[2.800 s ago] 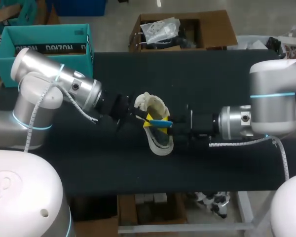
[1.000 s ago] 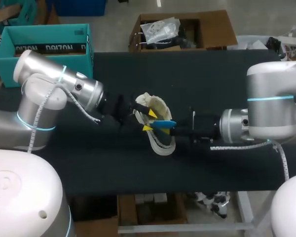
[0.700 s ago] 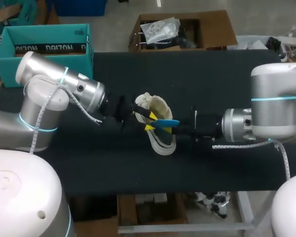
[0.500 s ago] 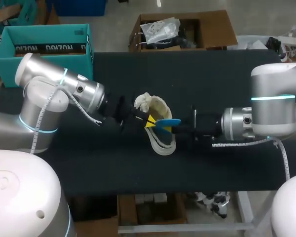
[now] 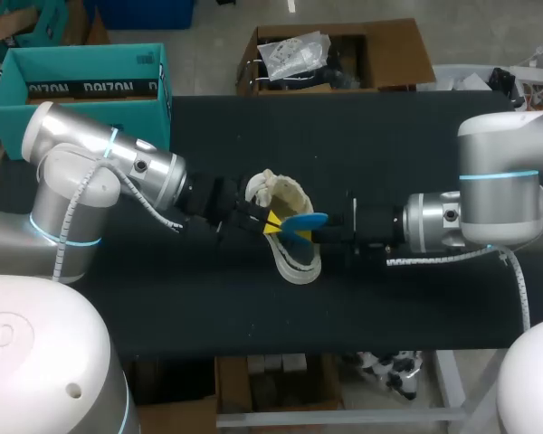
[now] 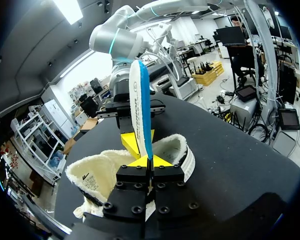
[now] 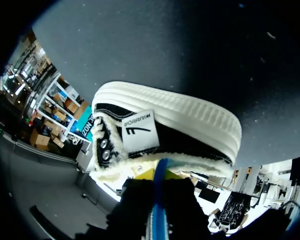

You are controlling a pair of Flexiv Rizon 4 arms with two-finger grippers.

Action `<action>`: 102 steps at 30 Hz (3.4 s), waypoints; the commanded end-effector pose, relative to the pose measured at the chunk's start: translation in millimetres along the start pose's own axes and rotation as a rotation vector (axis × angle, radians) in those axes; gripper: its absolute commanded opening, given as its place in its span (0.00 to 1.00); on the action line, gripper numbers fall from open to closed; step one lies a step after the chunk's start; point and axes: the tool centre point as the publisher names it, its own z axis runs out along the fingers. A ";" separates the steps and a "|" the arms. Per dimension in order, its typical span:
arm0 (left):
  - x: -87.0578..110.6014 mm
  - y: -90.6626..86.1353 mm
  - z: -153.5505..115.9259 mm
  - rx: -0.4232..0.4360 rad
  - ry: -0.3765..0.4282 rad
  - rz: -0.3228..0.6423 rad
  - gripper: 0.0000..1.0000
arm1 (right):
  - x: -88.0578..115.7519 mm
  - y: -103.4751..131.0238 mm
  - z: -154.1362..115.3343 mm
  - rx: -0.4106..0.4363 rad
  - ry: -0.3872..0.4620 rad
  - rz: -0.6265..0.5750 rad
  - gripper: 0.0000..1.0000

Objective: Open the shoe tongue, take the insole out of the shoe, put the insole back into the shoe, and pack the shoe into the shoebox

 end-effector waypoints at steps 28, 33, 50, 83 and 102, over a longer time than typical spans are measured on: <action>8.9 -21.6 0.7 -0.050 -0.054 0.050 0.00 | -6.9 -14.5 -5.7 -0.097 0.011 -0.159 0.00; 9.1 -19.0 1.6 -0.070 -0.074 0.058 0.00 | -5.9 -9.4 2.4 -0.089 0.018 -0.206 0.00; -6.9 18.0 7.4 -0.116 -0.109 0.033 0.00 | 2.4 29.7 17.5 -0.128 0.031 -0.230 0.00; -6.9 2.1 15.2 -0.128 -0.119 0.104 0.00 | 2.4 12.2 -21.1 -0.178 0.076 -0.240 0.45; -4.9 11.6 16.3 -0.146 -0.152 0.092 0.00 | 3.7 17.2 -15.7 -0.151 0.075 -0.298 0.00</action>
